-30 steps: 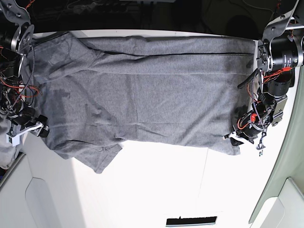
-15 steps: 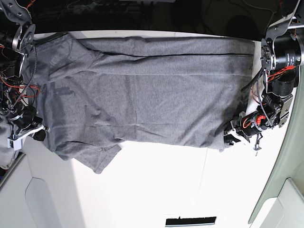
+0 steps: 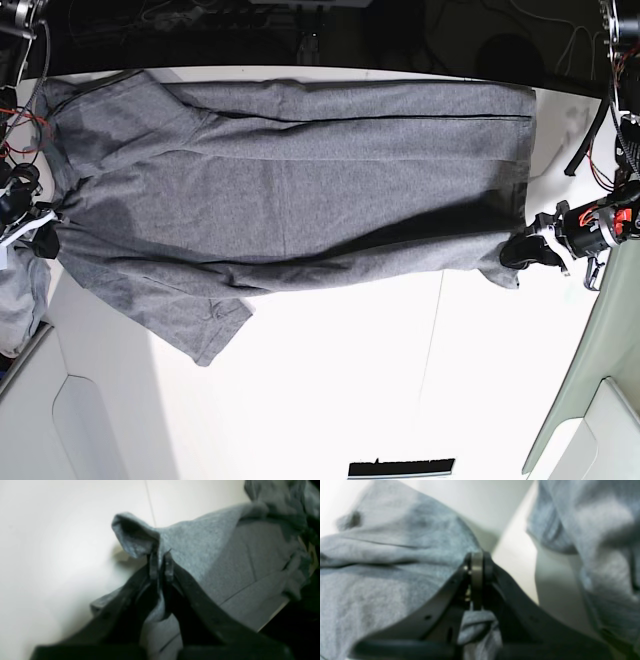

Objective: Layout the t-shirt on the table in an organized manner, then fold the t-shirt properly
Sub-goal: 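Lift the grasped t-shirt side and fold it over toward the first fold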

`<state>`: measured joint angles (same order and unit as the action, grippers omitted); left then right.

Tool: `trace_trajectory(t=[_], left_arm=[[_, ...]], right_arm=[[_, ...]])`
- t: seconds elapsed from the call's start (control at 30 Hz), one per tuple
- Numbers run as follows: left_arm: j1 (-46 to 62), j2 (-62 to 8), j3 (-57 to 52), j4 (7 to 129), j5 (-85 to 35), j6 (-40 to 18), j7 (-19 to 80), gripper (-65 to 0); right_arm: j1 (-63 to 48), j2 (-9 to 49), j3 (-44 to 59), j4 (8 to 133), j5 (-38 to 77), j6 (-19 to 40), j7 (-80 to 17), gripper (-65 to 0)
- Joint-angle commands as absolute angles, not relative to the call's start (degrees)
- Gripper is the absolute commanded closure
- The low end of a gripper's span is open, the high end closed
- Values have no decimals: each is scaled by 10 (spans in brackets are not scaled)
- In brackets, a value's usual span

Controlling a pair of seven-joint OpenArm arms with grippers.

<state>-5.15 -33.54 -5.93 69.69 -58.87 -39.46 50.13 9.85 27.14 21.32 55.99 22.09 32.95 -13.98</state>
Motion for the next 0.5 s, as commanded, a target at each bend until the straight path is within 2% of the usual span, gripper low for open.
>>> trace_trajectory(t=[0.0, 0.1, 0.37, 0.4, 0.47], left_arm=[[-45, -352, -63, 728, -605, -400, 491, 0], [-6, -362, -65, 766, -606, -400, 491, 0], [25, -360, -68, 767, -584, -400, 491, 0], [25, -359, -68, 767, -584, -400, 491, 0], [24, -359, -68, 767, -584, -400, 489, 0]], right_arm=[[92, 289, 217, 578, 230, 334, -127, 0], [60, 292, 217, 597, 230, 332, -127, 0], [27, 290, 217, 600, 232, 328, -127, 0], [27, 290, 217, 600, 238, 328, -127, -40], [27, 290, 218, 602, 272, 328, -126, -229]])
